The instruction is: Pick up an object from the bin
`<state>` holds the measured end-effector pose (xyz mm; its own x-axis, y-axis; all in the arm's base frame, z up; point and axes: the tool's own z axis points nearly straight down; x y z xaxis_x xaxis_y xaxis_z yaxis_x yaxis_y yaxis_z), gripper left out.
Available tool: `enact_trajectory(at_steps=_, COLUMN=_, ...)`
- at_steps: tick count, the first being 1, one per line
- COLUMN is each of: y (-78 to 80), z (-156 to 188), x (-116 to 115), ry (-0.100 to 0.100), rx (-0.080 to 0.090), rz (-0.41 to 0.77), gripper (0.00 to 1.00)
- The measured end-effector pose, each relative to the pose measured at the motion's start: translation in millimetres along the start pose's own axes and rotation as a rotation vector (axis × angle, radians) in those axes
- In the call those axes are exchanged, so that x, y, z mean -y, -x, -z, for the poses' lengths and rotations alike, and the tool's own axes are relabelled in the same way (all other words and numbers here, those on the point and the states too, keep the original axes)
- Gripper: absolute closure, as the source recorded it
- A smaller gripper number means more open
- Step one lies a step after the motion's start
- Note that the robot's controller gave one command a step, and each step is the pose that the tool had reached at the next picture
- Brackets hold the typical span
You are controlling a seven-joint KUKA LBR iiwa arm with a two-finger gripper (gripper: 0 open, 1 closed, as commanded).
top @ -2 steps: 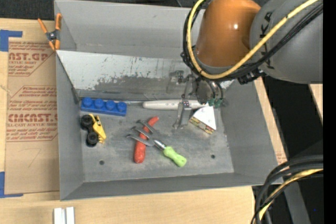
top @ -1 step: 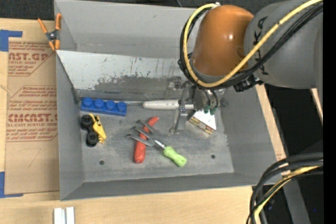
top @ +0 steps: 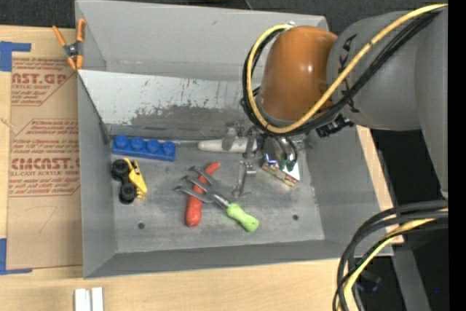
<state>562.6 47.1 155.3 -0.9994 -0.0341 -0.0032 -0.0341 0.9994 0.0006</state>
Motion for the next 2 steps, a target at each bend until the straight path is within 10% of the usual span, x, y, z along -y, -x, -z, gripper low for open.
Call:
enact_trajectory(at_steps=1, y=-13.6, z=-63.4, x=-23.6, ry=0.003, rx=-0.006, rz=-0.107, gripper=0.0)
enact_trajectory(at_steps=2, y=18.3, z=-69.9, x=-57.0, ry=-0.002, rx=0.008, rz=0.004, gripper=1.0)
